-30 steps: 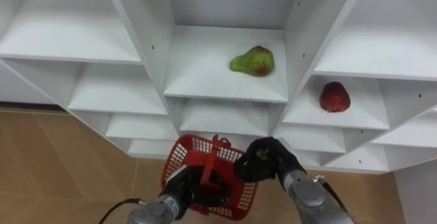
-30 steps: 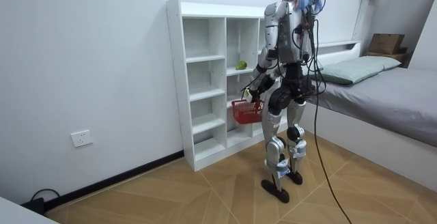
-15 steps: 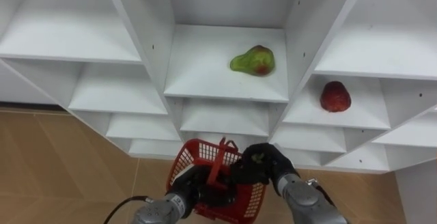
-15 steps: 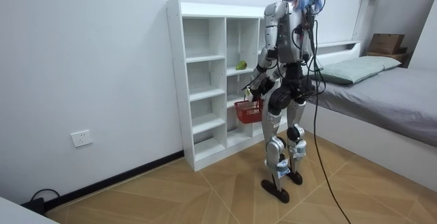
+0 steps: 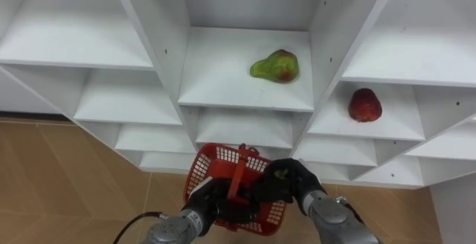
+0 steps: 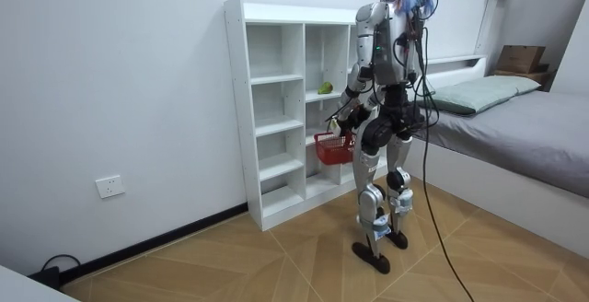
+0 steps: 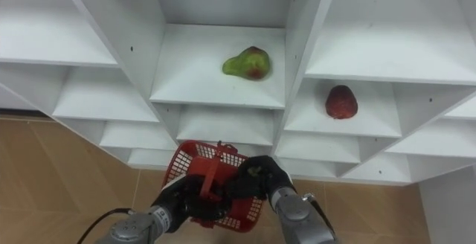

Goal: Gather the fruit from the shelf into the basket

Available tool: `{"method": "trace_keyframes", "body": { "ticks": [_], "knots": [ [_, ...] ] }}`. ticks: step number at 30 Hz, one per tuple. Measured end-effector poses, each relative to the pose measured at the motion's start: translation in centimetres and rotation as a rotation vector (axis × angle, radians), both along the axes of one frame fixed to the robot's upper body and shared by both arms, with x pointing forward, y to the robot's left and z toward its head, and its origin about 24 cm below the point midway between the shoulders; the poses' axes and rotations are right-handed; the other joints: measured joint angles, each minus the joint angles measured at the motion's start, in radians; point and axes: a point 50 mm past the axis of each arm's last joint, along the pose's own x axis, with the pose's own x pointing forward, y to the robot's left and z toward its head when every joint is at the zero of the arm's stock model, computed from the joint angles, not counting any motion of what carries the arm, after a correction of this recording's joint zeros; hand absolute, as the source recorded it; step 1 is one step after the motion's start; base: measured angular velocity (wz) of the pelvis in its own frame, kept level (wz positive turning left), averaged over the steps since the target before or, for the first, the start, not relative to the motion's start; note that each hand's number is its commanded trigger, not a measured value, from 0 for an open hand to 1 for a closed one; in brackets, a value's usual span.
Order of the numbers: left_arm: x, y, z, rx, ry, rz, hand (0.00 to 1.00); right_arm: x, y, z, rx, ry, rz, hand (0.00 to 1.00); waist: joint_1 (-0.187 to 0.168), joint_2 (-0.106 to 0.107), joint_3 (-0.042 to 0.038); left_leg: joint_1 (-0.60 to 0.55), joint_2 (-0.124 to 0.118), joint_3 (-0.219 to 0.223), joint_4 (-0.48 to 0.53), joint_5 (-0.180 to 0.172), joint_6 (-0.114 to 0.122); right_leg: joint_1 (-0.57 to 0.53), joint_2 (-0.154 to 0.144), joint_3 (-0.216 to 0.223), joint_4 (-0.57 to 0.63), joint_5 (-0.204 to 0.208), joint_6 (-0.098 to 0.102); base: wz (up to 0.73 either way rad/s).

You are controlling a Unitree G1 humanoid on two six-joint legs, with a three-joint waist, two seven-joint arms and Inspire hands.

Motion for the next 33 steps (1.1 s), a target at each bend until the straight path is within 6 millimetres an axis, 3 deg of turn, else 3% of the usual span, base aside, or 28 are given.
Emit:
{"method": "trace_keyframes", "body": {
  "ticks": [2, 3, 10, 15, 33],
  "knots": [
    [0.00, 0.00, 0.00, 0.000, 0.000, 0.000, 1.00, 0.00, 0.00, 0.00, 0.000, 0.000, 0.000, 0.45, 0.000, 0.000, 0.0000, 0.000, 0.000, 0.000, 0.000, 0.000, 0.000, 0.000, 0.000, 0.000, 0.000, 0.000, 0.000, 0.00],
    [0.00, 0.00, 0.00, 0.000, 0.000, 0.000, 1.00, -0.02, 0.01, -0.01, 0.000, 0.001, 0.001, 0.00, 0.000, 0.000, 0.0000, 0.000, 0.000, 0.000, 0.000, 0.000, 0.000, 0.000, 0.000, 0.000, 0.000, 0.000, 0.000, 0.00],
    [-0.14, -0.19, -0.07, 0.000, 0.005, -0.006, 1.00, -0.39, -0.23, -0.49, 0.024, 0.036, -0.019, 0.00, 0.000, 0.000, 0.0002, 0.003, 0.000, 0.004, 0.000, 0.000, 0.000, 0.001, 0.000, 0.002, 0.000, 0.000, 0.000, 0.00],
    [-0.25, -0.40, -0.11, 0.001, 0.007, -0.014, 1.00, -0.40, -0.34, -0.59, 0.053, 0.049, -0.043, 0.00, 0.000, 0.008, 0.0047, 0.003, 0.000, 0.004, 0.000, 0.000, 0.000, 0.001, 0.000, 0.003, 0.000, 0.000, 0.000, 0.00],
    [0.05, -0.85, 0.11, -0.044, 0.015, 0.027, 1.00, 0.42, -0.23, -0.08, 0.129, 0.048, -0.100, 0.00, 0.001, 0.015, 0.0045, 0.005, 0.000, 0.002, 0.000, 0.000, 0.000, 0.003, -0.003, 0.005, 0.001, 0.000, 0.000, 0.00]
  ]
}}
